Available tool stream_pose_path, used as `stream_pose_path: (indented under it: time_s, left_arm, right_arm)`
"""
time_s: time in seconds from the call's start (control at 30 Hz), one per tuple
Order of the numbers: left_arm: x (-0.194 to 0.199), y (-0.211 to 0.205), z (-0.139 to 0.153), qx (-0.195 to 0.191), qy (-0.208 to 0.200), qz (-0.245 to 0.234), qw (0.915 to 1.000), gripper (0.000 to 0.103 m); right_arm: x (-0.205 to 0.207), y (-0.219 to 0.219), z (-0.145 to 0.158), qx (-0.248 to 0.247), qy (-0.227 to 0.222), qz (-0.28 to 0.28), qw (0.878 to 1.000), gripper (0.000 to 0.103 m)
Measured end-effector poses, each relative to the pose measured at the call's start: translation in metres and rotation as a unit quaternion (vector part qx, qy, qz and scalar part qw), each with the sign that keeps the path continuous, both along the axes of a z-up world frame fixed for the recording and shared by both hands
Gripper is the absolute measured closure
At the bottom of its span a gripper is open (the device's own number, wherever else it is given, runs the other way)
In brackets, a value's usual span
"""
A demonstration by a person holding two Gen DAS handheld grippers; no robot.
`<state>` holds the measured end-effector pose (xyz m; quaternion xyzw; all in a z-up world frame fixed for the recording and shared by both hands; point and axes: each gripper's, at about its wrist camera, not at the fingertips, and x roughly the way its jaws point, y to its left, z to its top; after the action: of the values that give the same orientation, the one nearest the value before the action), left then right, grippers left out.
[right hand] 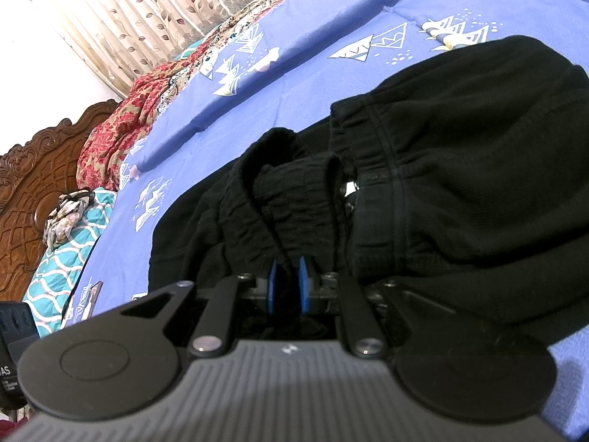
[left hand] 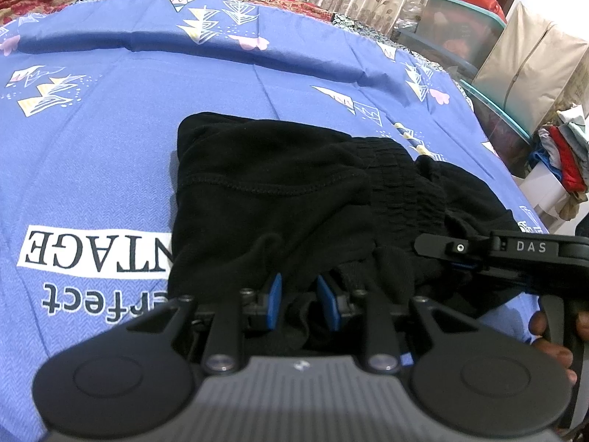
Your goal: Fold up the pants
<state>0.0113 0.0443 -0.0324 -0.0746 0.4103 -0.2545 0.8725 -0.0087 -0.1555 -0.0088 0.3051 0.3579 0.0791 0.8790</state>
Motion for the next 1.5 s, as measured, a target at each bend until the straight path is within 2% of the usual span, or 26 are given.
stream_pose_path:
  time_s: [0.23, 0.37, 0.5, 0.7, 0.83, 1.0, 1.13, 1.23, 1.5]
  left_arm:
    - [0.0, 0.001, 0.0, -0.001, 0.0, 0.0, 1.0, 0.078]
    - [0.0, 0.0, 0.0, -0.002, 0.001, 0.0, 1.0, 0.078]
    - [0.0, -0.001, 0.0, -0.001, 0.001, 0.001, 1.0, 0.078]
    - [0.0, -0.001, -0.001, 0.0, 0.001, 0.0, 1.0, 0.078]
    - [0.0, -0.001, 0.0, 0.0, 0.001, 0.0, 1.0, 0.078]
    - [0.0, 0.0, 0.0, -0.001, 0.001, 0.0, 1.0, 0.078]
    - [0.0, 0.0, 0.0, -0.001, 0.0, 0.0, 1.0, 0.078]
    - [0.0, 0.0, -0.001, -0.002, 0.0, 0.0, 1.0, 0.078]
    - [-0.001, 0.001, -0.001, -0.003, 0.0, 0.001, 1.0, 0.078]
  right_arm:
    - [0.0, 0.002, 0.002, -0.006, 0.002, 0.002, 1.0, 0.088]
    - [-0.002, 0.003, 0.013, -0.019, -0.001, 0.006, 1.0, 0.083]
    - [-0.011, 0.001, 0.023, -0.044, -0.023, -0.004, 0.999, 0.076]
    - [-0.021, -0.009, 0.032, -0.063, -0.053, -0.042, 0.996, 0.076]
    - [-0.019, -0.007, 0.032, -0.063, -0.058, -0.037, 0.996, 0.076]
    - [-0.016, 0.007, 0.025, -0.076, -0.047, -0.01, 0.996, 0.076]
    - [-0.011, 0.01, 0.006, -0.089, -0.002, -0.006, 0.996, 0.077]
    - [-0.01, 0.004, 0.003, -0.077, 0.002, -0.01, 0.997, 0.079]
    - [-0.012, 0.009, 0.005, -0.088, -0.002, -0.006, 0.996, 0.078]
